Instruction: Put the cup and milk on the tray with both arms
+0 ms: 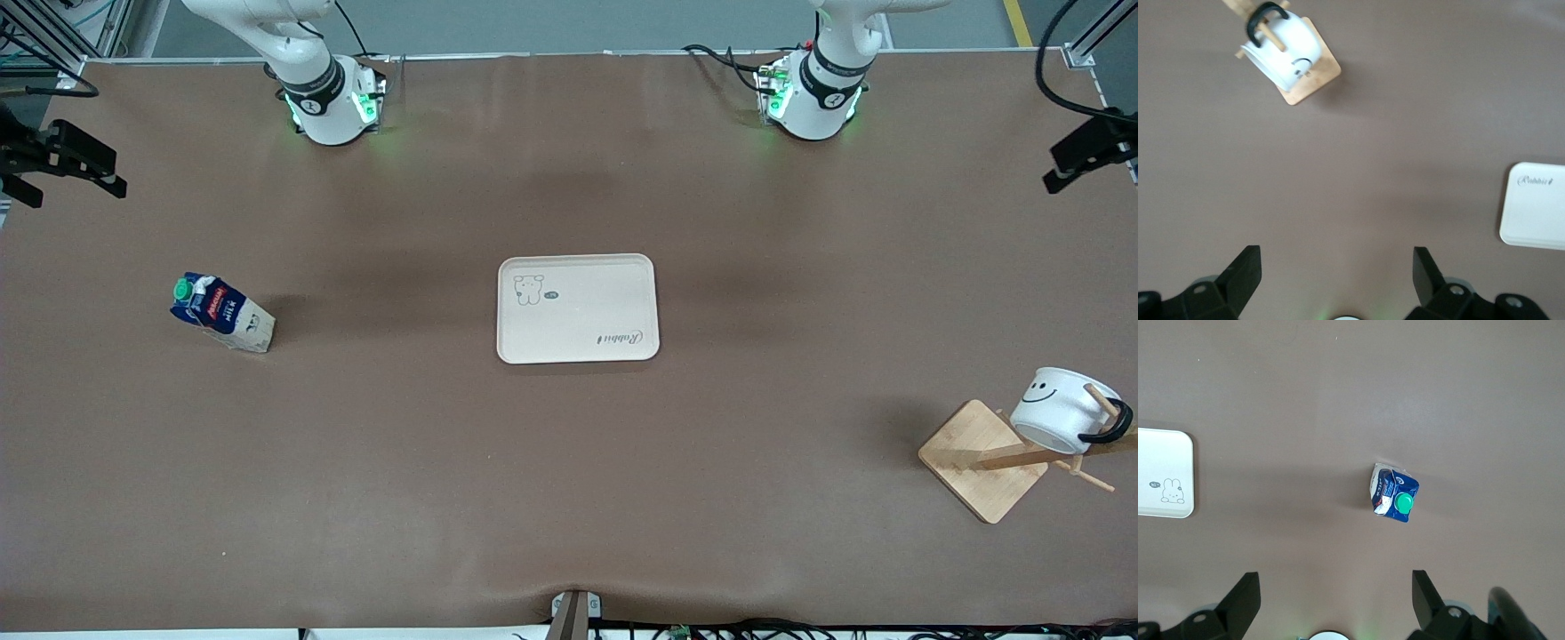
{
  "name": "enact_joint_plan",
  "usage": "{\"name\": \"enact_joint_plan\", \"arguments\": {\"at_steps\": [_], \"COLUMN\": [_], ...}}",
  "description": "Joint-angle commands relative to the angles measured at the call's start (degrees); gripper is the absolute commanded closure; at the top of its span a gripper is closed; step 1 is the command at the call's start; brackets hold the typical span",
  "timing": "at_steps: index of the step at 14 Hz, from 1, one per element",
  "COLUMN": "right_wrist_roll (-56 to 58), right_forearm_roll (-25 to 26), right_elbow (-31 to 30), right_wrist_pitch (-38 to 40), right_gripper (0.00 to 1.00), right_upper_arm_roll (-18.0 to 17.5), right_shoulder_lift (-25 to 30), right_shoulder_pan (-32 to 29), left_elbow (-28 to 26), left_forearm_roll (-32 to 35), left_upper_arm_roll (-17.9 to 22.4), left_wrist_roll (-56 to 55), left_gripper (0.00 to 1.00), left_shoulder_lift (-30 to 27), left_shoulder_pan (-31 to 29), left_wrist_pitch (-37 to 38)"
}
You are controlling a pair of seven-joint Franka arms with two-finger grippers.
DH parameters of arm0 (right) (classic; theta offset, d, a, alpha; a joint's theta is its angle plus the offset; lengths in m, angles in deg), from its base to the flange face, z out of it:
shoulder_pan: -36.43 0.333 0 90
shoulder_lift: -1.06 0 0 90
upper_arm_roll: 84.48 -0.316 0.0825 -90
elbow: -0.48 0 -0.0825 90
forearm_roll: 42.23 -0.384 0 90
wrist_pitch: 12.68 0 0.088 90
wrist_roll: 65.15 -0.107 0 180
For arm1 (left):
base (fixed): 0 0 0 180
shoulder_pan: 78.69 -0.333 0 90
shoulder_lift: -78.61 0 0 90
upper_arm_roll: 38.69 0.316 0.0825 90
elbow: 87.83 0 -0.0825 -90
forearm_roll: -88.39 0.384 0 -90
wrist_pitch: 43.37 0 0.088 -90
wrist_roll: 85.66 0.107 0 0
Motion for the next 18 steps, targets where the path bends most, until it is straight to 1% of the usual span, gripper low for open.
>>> {"name": "enact_joint_plan", "arguments": {"at_steps": [1, 2, 4, 6, 8, 9, 11, 13, 15, 18], "right_wrist_roll": [-0.34, -0.34, -0.34, -0.34, -0.34, -0.34, -0.34, -0.34, -0.34, -0.34], "right_forearm_roll": [-0.53, -0.53, -0.53, -0.53, -0.53, -0.53, -0.53, -0.53, -0.53, -0.53], "right_elbow": [0.71, 0.71, 0.71, 0.71, 0.71, 0.71, 0.71, 0.71, 0.71, 0.71], "right_wrist_pitch": [0.51, 0.51, 0.43, 0.43, 0.43, 0.43, 0.43, 0.43, 0.43, 0.43], "right_gripper": [0.0, 0.0, 0.0, 0.0, 0.0, 0.0, 0.0, 0.0, 0.0, 0.0], "right_upper_arm_roll": [0.11, 0.11, 0.2, 0.2, 0.2, 0.2, 0.2, 0.2, 0.2, 0.2], "right_shoulder_lift": [-0.08, -0.08, -0.08, -0.08, -0.17, -0.17, -0.17, -0.17, -0.17, -0.17], "right_shoulder_pan": [-0.21, -0.21, -0.21, -0.21, -0.3, -0.3, -0.22, -0.21, -0.21, -0.21], "left_elbow": [-0.63, -1.16, -3.87, -7.3, -14.13, -17.74, -23.38, -29.08, -32.7, -36.66], "left_forearm_roll": [-1.7, -2.05, -2.76, -6.78, -9.69, -10.23, -10.84, -10.85, -11.19, -14.18], "left_upper_arm_roll": [0.06, 0.06, 0.06, 0.06, -0.03, 0.06, 0.06, 0.06, 0.06, 0.06], "left_wrist_roll": [0.36, 0.71, 1.24, 1.5, 2.47, 2.47, 2.73, 6.06, 9.14, 10.99], "left_gripper": [0.0, 0.0, 0.0, 0.0, 0.0, 0.0, 0.0, 0.0, 0.0, 0.0], "left_shoulder_lift": [-0.25, -0.34, -0.69, -0.78, -3.14, -4.72, -5.78, -7.19, -7.63, -7.63], "left_shoulder_pan": [-2.53, -3.67, -4.64, -7.79, -8.6, -8.6, -8.69, -10.0, -10.71, -11.41], "left_wrist_pitch": [-4.14, -6.68, -13.0, -18.28, -26.34, -30.91, -38.22, -45.51, -50.28, -53.63]}}
